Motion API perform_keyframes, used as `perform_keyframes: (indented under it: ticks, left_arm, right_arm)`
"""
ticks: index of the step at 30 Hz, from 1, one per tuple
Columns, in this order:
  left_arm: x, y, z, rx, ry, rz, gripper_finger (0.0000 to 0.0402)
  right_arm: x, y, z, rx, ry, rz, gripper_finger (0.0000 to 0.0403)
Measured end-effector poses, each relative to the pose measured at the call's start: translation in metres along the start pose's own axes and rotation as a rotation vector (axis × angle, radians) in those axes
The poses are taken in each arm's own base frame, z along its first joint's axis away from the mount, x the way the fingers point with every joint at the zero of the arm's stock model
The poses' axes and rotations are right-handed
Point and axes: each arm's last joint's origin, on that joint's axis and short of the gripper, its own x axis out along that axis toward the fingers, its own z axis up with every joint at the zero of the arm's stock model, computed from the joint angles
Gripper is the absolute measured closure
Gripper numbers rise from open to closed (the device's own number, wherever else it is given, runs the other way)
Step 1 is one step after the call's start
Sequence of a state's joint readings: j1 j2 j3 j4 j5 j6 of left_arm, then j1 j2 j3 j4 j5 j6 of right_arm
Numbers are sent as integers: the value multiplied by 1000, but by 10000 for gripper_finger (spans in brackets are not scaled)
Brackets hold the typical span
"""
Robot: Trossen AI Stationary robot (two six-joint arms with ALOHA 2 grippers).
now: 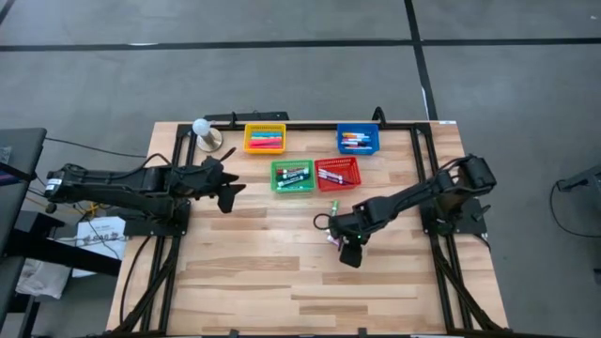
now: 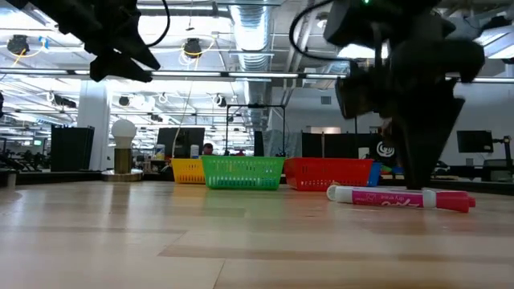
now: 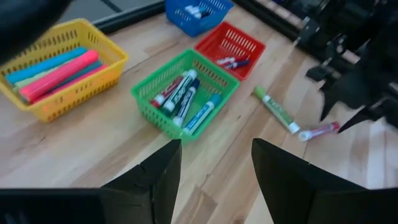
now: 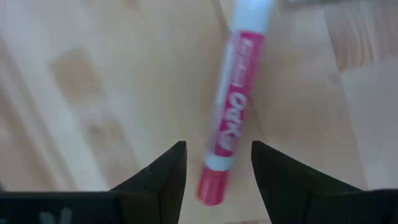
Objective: Pick & Place Markers
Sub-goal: Put the large pink marker into the green bin
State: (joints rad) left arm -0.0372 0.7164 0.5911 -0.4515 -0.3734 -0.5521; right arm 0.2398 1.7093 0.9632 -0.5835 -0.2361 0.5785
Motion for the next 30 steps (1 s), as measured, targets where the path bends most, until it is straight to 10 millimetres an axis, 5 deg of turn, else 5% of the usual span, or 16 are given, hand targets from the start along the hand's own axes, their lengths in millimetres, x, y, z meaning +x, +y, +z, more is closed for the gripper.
perform_keyframes:
  ticks: [7,14,18,22,30]
  left_arm:
    - [1,-1,1,27,-10,-6,207]
    - [1,-2,2,22,-26,-7,207]
    - [1,-2,3,21,-29,-8,207]
    - [1,-3,4,15,-42,-16,207]
    - [0,-9,10,10,-66,-141,207]
  right_arm:
    - [26,-3,-3,51,66,-118,253]
    - [27,-2,-7,81,24,-206,314]
    - [17,-2,-7,81,-13,-191,357]
    - [3,-2,-9,82,-54,-198,359]
    - [-59,15,-14,34,-231,32,359]
